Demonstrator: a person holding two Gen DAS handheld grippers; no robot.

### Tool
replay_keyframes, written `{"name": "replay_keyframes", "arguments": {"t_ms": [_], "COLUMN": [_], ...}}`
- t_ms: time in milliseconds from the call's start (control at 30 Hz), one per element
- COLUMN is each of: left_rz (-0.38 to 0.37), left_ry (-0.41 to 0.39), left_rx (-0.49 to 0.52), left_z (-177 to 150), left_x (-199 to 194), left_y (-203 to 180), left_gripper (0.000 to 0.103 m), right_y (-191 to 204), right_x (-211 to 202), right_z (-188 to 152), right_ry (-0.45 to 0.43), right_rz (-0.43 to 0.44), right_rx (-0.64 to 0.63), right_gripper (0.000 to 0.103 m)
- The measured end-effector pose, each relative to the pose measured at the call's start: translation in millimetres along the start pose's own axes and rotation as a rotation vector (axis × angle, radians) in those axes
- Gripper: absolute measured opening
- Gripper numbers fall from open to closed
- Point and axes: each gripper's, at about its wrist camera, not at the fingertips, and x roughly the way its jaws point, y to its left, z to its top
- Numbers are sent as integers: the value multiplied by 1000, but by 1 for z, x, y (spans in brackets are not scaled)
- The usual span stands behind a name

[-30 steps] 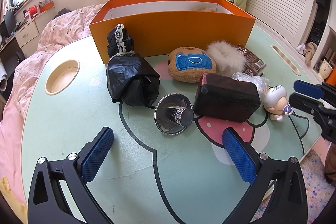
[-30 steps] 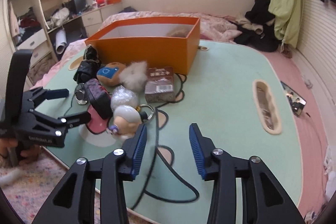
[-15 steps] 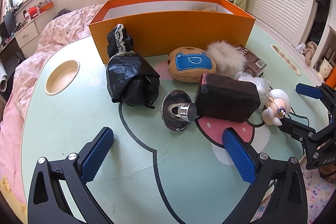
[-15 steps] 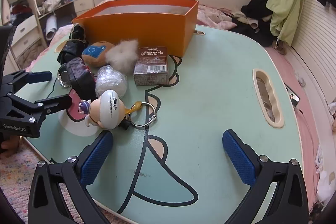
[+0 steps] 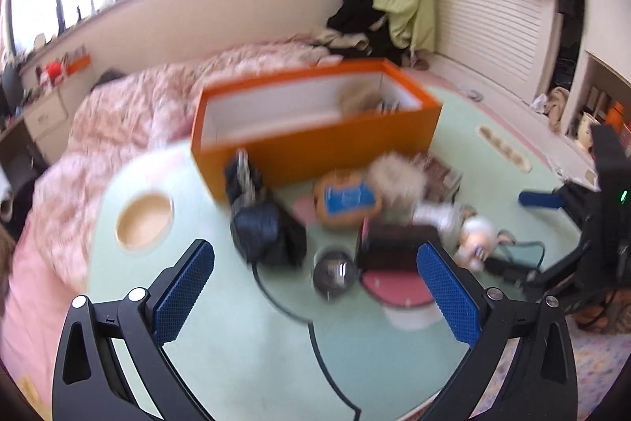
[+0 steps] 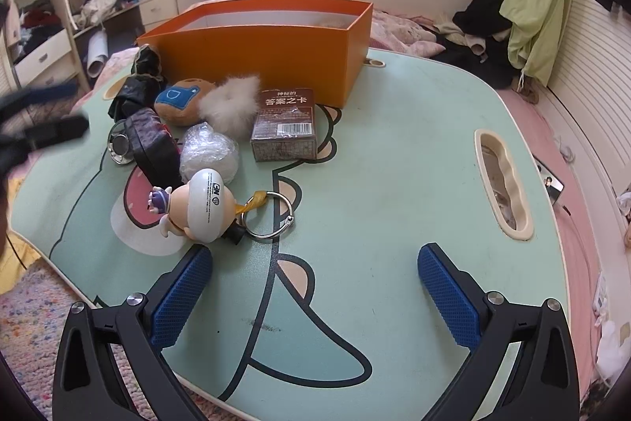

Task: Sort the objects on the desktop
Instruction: 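Reach into the orange box and grasp the beige fur piece with the left gripper, then lift the fur piece out and set it beside the black bundle with the left gripper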

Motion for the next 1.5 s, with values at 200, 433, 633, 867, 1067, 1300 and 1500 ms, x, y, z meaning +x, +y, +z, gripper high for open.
{"name": "replay_keyframes", "arguments": {"t_ms": [200,433,633,867,1067,1300,1500], "left_rz": [-3,-214,-200,-179,-236,-368,-255], "left_ry": [18,377,547,535,337,277,352], "left_rx": [115,-230,-367,-391,-321,-255,-224], "left_z": [97,160,150,142,154,114,59], "left_x": [30,147,211,218,137,53,57], "left_y": [-13,-7,-8,-4,-1,-5,2], "left_gripper": [98,97,77,40,40,40,44], "right_y": [0,6,-1,-4,-2,-2,-2], "right_x": [-3,-2,6,7,8,9,9], "right_z": [1,-2,-3,-2,-3,-3,-4], "right_ry": [-4,-9,-16,-21,-23,-24,-24], "right_rz": [4,10,13,15,14,13,14], "right_rx": [-1,-2,6,7,7,7,8], "right_gripper": [103,103,103,103,103,103,103]}}
